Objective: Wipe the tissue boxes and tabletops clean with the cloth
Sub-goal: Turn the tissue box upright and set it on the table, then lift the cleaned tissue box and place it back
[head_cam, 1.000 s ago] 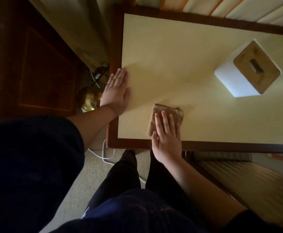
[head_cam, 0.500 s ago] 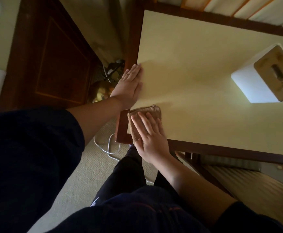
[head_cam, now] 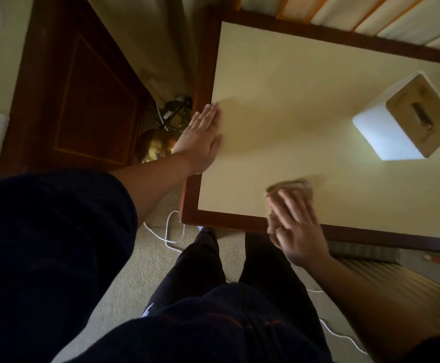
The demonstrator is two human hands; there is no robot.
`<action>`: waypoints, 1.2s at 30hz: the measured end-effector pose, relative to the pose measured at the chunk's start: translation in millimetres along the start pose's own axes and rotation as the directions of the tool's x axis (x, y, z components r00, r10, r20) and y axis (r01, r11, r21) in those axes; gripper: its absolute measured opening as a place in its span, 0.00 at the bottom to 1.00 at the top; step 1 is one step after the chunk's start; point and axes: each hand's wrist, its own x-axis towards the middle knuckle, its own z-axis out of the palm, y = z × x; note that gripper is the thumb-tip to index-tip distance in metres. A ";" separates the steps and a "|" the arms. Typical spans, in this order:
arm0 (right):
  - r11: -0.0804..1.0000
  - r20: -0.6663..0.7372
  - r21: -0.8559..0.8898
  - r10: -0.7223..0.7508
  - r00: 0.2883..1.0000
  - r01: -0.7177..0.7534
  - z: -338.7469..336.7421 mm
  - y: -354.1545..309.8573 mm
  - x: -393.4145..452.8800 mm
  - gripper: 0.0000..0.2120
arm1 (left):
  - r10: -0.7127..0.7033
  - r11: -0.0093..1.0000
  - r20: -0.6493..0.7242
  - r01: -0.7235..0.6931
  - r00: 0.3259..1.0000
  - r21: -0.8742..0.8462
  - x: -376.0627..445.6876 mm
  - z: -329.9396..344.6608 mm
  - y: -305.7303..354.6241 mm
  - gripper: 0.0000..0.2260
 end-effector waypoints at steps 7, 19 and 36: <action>0.859 0.012 -0.024 0.512 0.859 -0.512 8.1 -10.7 -8.0 0.35 | -0.043 0.995 -0.103 0.052 0.994 0.085 -20.9 24.6 40.2 0.32; 0.893 -0.365 0.292 0.434 0.823 -0.342 -115.2 78.4 1.7 0.28 | 0.000 1.000 0.023 0.000 1.000 -0.009 -13.6 34.5 111.3 0.32; 0.947 -0.104 0.091 0.316 0.943 -0.307 -201.6 147.8 33.8 0.29 | -0.291 0.741 0.259 0.388 0.921 -0.547 101.8 31.6 313.6 0.26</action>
